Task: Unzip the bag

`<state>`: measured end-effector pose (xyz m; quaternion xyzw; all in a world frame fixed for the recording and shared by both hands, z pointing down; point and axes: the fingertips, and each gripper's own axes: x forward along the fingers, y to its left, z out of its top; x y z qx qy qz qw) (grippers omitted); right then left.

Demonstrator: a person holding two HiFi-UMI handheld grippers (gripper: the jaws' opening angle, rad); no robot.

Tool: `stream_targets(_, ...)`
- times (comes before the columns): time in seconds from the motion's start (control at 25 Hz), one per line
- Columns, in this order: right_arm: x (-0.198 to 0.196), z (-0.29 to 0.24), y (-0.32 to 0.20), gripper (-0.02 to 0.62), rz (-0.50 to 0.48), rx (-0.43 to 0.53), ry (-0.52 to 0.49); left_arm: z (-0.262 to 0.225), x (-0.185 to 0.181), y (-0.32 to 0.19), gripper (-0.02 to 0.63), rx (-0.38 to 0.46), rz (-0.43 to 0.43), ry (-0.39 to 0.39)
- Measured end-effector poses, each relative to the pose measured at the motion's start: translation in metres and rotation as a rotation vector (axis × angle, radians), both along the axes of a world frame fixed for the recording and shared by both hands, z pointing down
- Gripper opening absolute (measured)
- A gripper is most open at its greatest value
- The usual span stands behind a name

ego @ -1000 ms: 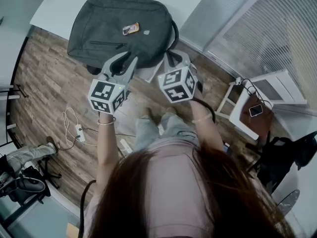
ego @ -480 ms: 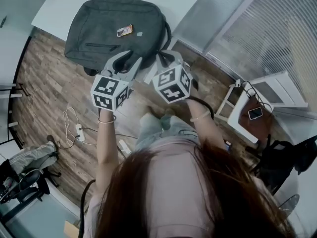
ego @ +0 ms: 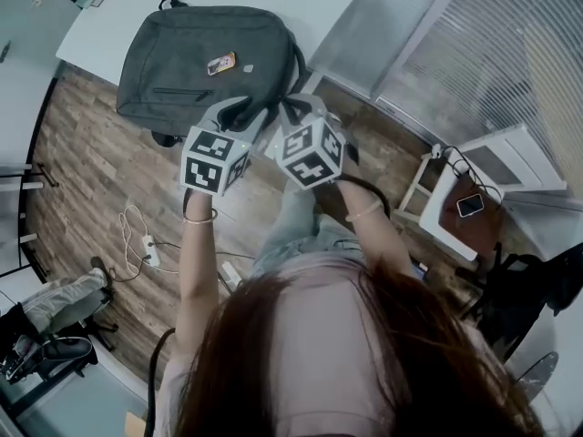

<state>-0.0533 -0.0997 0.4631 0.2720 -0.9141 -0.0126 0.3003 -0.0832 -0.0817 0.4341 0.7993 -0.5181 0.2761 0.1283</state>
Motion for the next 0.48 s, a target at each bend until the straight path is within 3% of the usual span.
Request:
stream_targets(0.24,0.002,-0.001,0.001,0.012,-0.015,0.001,0.003,0.015,0.003,-0.005,0.098,-0.062,0.015,-0.105)
stream_targets(0.48,0.001,-0.001,0.001,0.012,-0.036,0.000,0.016,0.025,0.004,-0.007,0.073,-0.112,0.014,-0.135)
